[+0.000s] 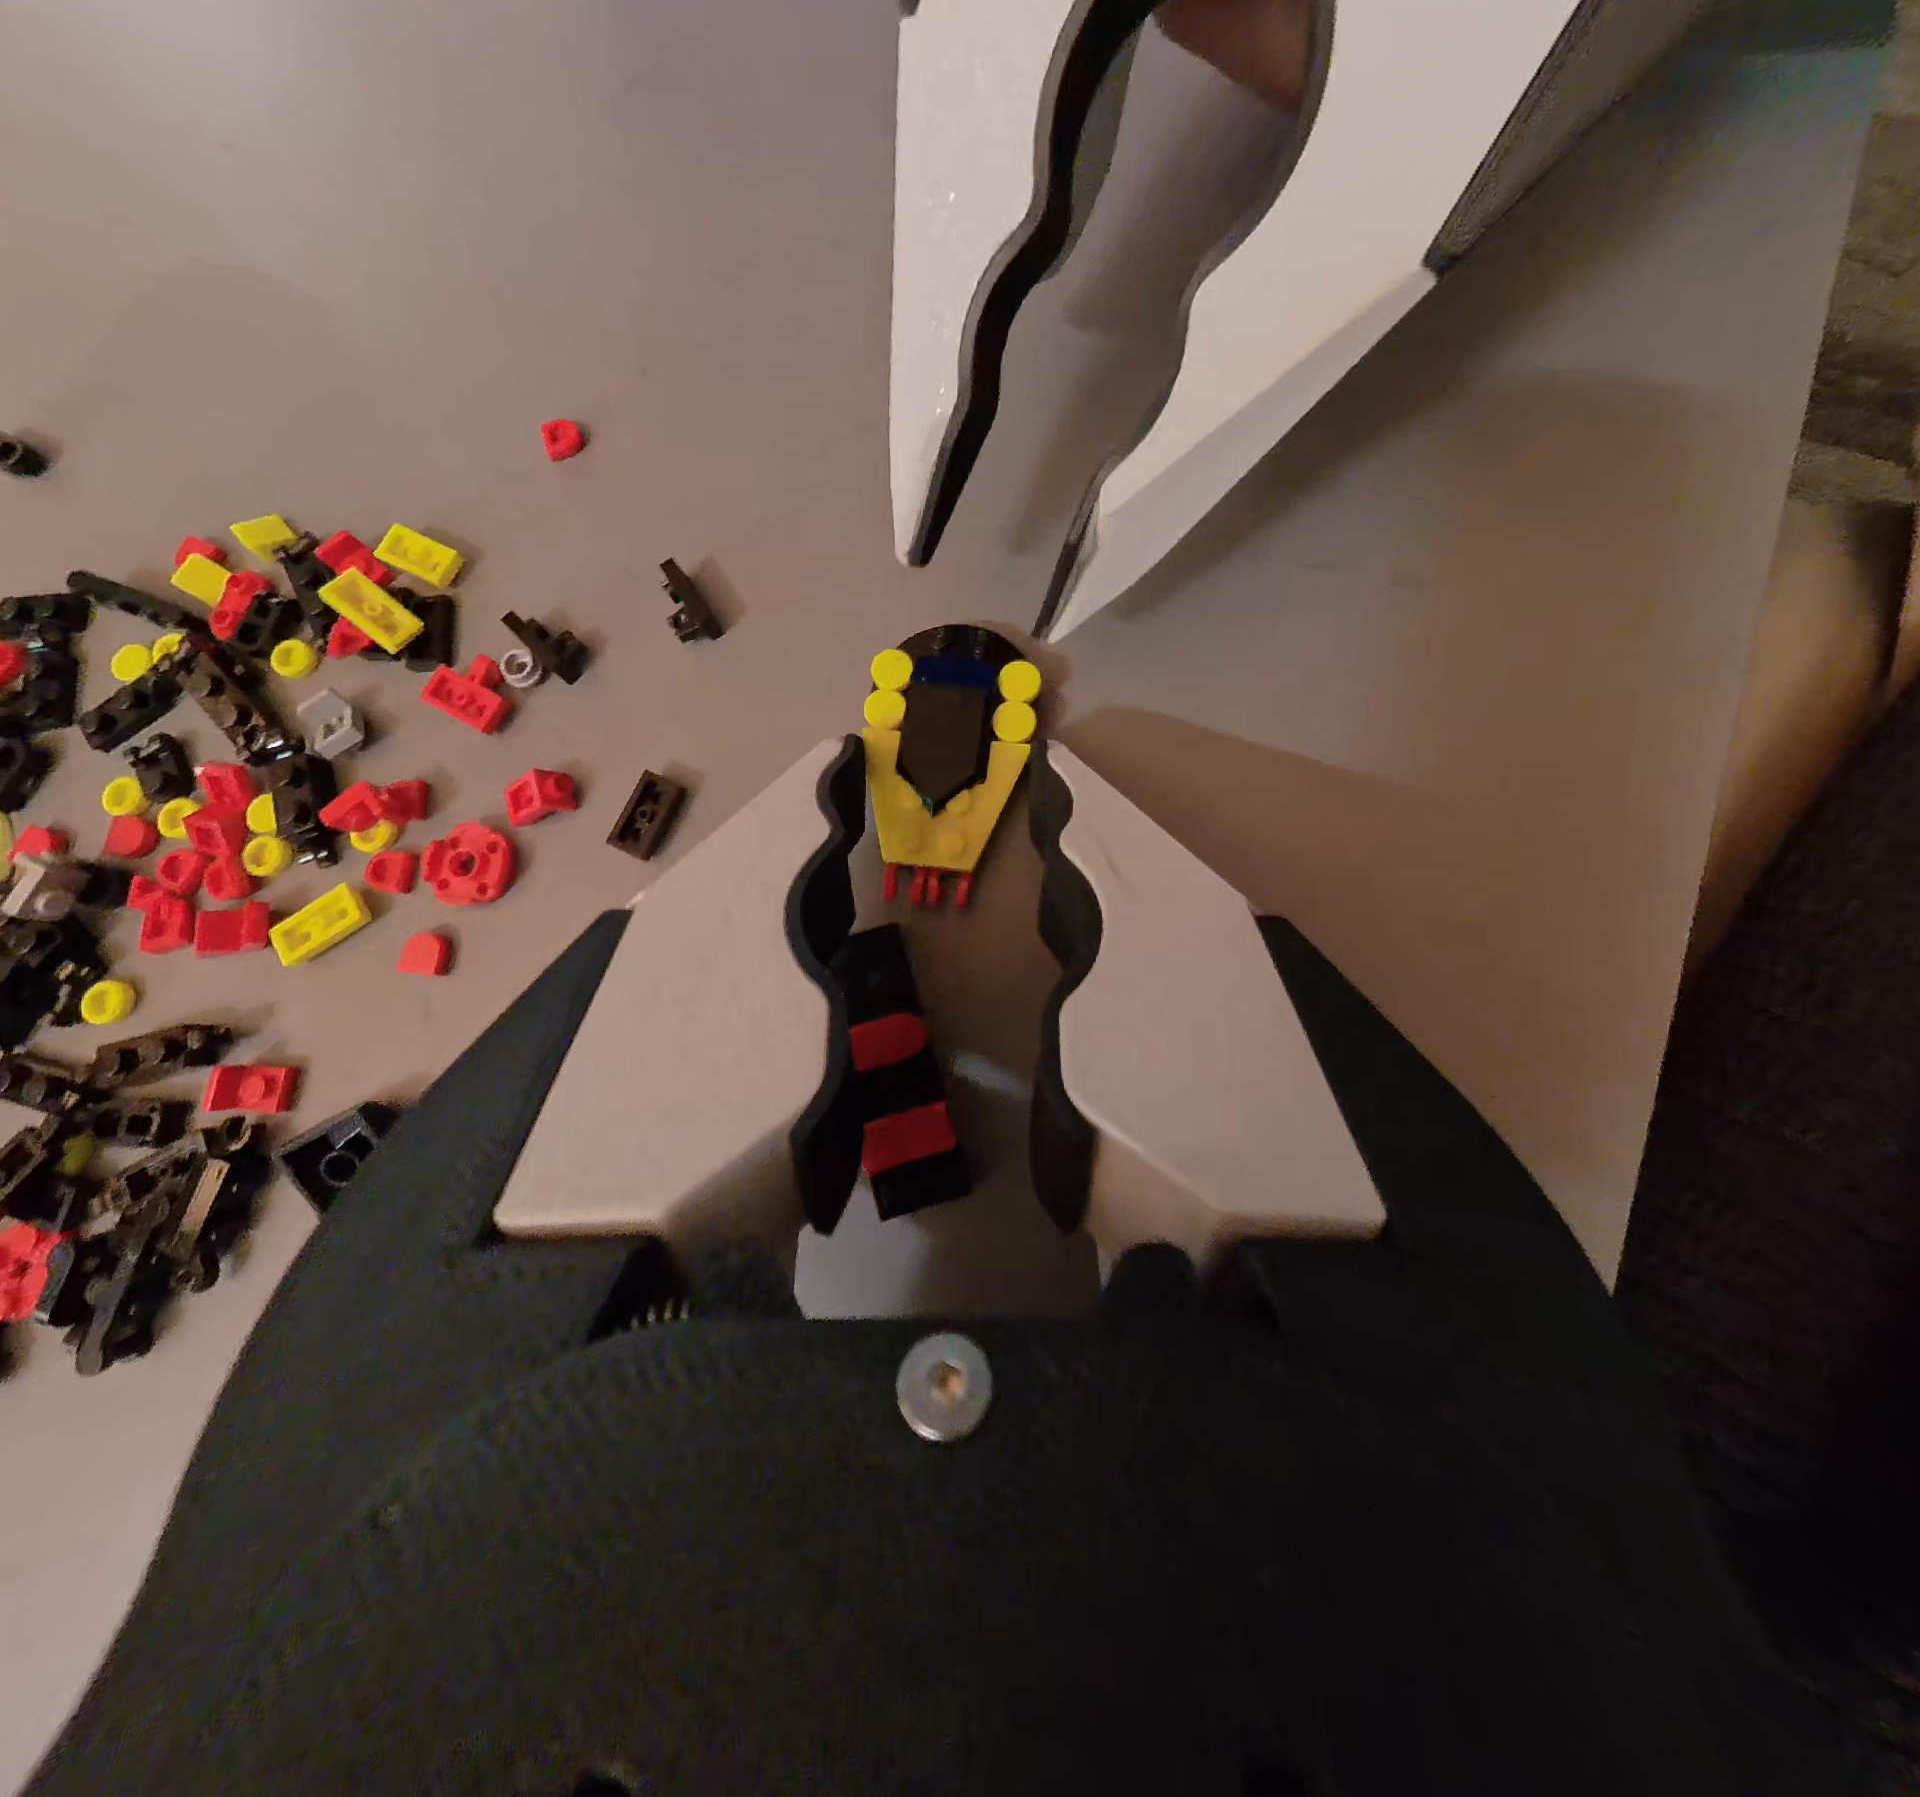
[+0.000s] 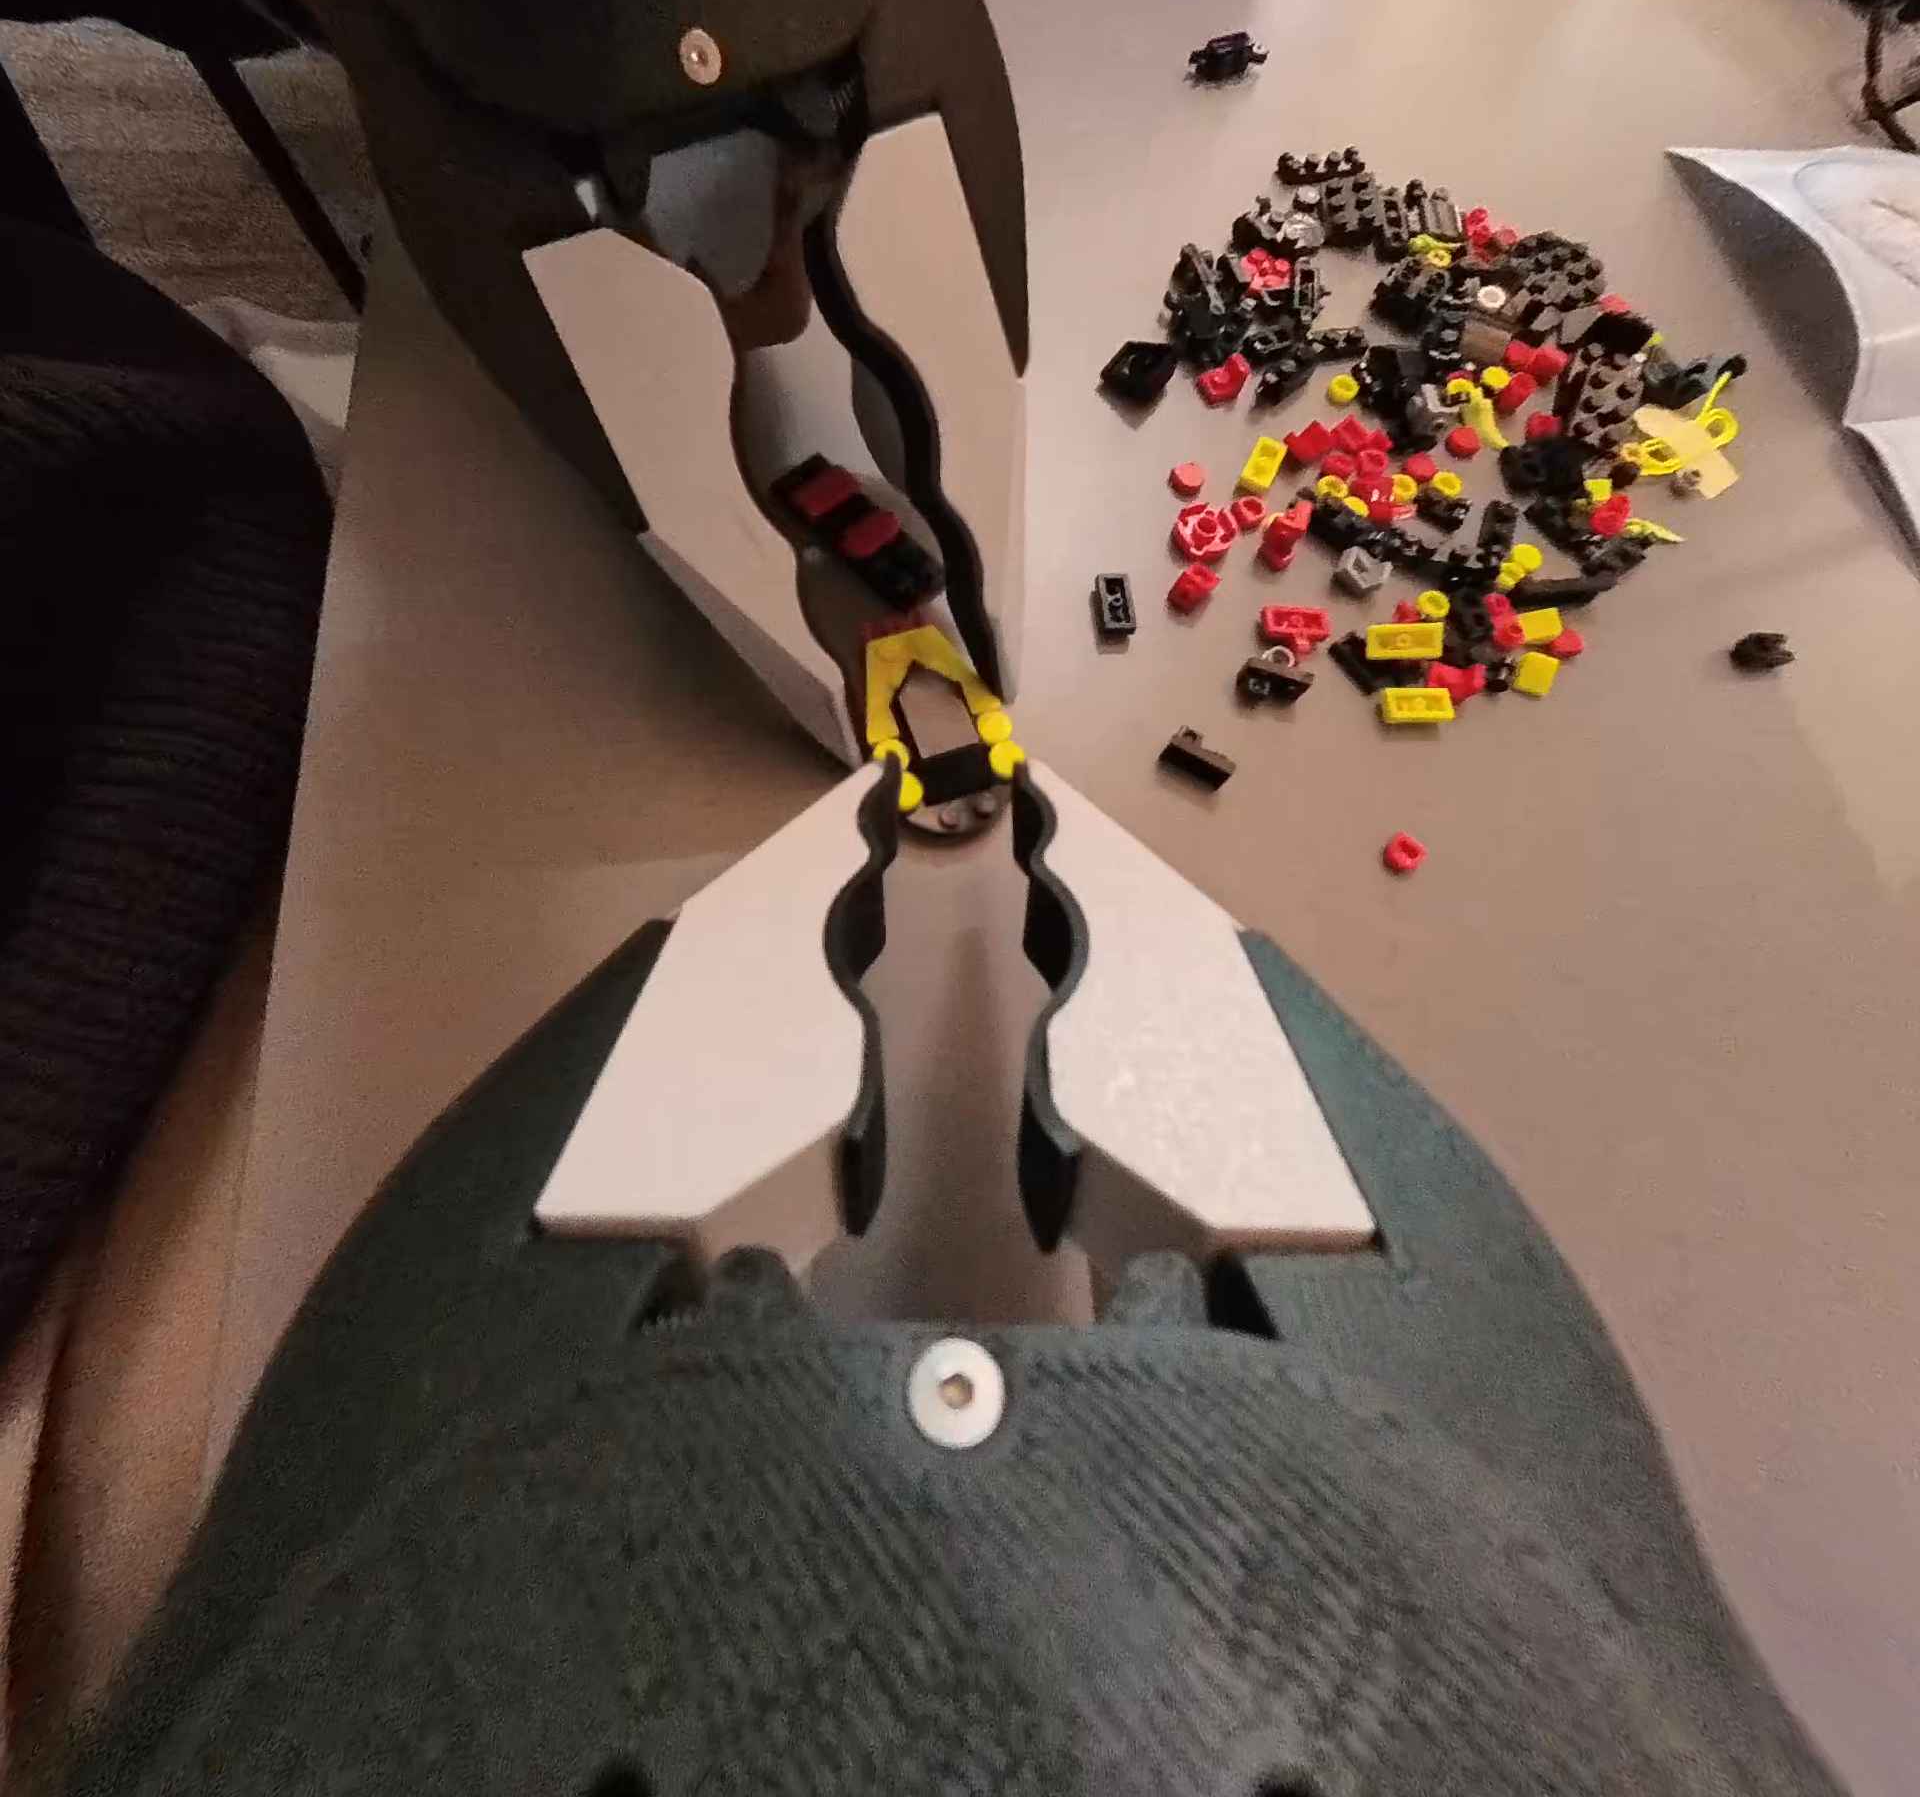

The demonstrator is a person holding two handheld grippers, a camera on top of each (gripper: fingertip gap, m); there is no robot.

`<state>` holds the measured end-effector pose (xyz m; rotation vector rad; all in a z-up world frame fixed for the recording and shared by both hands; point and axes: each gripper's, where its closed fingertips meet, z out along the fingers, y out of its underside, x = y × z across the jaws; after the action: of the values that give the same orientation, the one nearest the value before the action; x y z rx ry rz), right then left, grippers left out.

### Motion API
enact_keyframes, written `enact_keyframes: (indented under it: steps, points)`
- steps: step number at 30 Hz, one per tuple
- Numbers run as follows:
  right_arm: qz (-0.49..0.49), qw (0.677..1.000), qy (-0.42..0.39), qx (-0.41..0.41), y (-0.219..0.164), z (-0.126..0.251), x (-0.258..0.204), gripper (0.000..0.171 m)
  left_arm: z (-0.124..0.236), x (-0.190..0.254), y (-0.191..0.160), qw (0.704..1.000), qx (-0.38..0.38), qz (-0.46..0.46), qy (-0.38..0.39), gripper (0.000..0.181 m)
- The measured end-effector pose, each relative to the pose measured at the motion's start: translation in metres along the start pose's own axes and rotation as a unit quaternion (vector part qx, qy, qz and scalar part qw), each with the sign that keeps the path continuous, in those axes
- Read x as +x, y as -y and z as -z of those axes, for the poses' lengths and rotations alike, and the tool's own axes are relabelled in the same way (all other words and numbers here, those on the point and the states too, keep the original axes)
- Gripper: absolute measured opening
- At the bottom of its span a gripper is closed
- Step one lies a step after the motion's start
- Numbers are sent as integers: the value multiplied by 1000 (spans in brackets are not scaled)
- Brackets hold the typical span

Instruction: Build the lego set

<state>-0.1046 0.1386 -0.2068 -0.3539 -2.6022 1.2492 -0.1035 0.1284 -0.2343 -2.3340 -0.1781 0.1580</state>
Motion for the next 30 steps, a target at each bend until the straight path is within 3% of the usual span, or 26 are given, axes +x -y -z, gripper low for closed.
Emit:
enact_keyframes:
  steps: [6,25,27,30]
  points:
    - [5,998,47,-34,-11,-11,-18,17,-1,11,0,999,-1,-20,-30,30]
    - [33,998,42,-35,-7,-11,-22,12,-2,22,1,998,-1,-53,-35,30]
    - [38,997,54,-34,-4,-10,-27,0,-3,19,1,998,-2,-48,-28,30]
    - [42,998,31,-39,-3,-12,-19,0,-3,20,2,999,-3,-45,-30,30]
